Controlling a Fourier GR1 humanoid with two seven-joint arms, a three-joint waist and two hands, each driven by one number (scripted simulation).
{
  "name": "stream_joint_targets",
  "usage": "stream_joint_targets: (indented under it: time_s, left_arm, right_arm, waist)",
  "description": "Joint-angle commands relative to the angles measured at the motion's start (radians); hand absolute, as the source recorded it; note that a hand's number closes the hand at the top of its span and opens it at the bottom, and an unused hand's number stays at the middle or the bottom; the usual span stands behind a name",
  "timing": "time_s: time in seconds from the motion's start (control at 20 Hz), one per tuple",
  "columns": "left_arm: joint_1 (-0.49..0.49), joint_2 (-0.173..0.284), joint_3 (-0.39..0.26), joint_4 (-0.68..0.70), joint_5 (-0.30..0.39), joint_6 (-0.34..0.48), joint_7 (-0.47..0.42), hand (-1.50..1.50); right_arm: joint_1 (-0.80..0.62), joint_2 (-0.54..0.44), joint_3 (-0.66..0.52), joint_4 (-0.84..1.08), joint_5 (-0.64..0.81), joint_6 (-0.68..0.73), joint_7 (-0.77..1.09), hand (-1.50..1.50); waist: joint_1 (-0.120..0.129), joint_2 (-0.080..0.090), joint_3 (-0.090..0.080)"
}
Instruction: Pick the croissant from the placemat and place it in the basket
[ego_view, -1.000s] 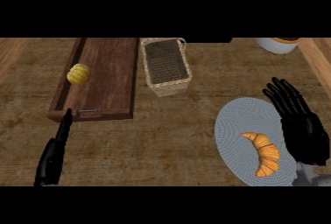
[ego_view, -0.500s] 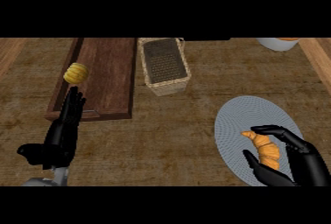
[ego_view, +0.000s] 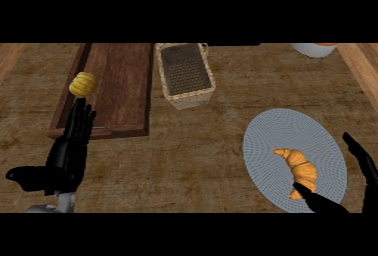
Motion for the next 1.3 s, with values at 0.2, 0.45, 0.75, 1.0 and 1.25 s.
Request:
stream_joint_targets:
  time_s: [0.2, 0.45, 0.75, 1.0, 1.25]
  left_arm:
    - [0.009, 0.013, -0.001, -0.029, -0.003, -0.006, 0.014, 0.0]
    - [-0.017, -0.002, -0.003, -0.031, -0.005, 0.002, 0.031, 0.0]
    - [-0.028, -0.018, 0.008, 0.023, 0.012, -0.053, -0.007, 0.0]
    - [-0.067, -0.05, -0.025, -0.002, -0.034, -0.003, 0.059, 0.0]
    - [-0.015, -0.045, -0.01, -0.012, -0.033, -0.026, 0.028, 0.0]
  right_arm:
    - [0.133, -0.306, -0.081, -0.178, 0.177, 0.259, 0.45, -1.5]
    - [0.106, -0.425, -0.096, -0.446, 0.052, 0.516, 0.748, -1.5]
    - [-0.094, -0.451, -0.109, -0.606, -0.117, 0.688, 1.088, -1.5]
    - [-0.26, -0.424, -0.025, -0.516, -0.09, 0.731, 1.243, -1.5]
    - [-0.265, -0.389, 0.031, -0.42, -0.049, 0.746, 1.219, -1.5]
  waist:
    - [0.002, 0.001, -0.008]
    - [0.027, 0.007, 0.002]
    - [0.047, 0.01, 0.008]
    - [0.049, 0.01, 0.009]
    - [0.046, 0.009, 0.01]
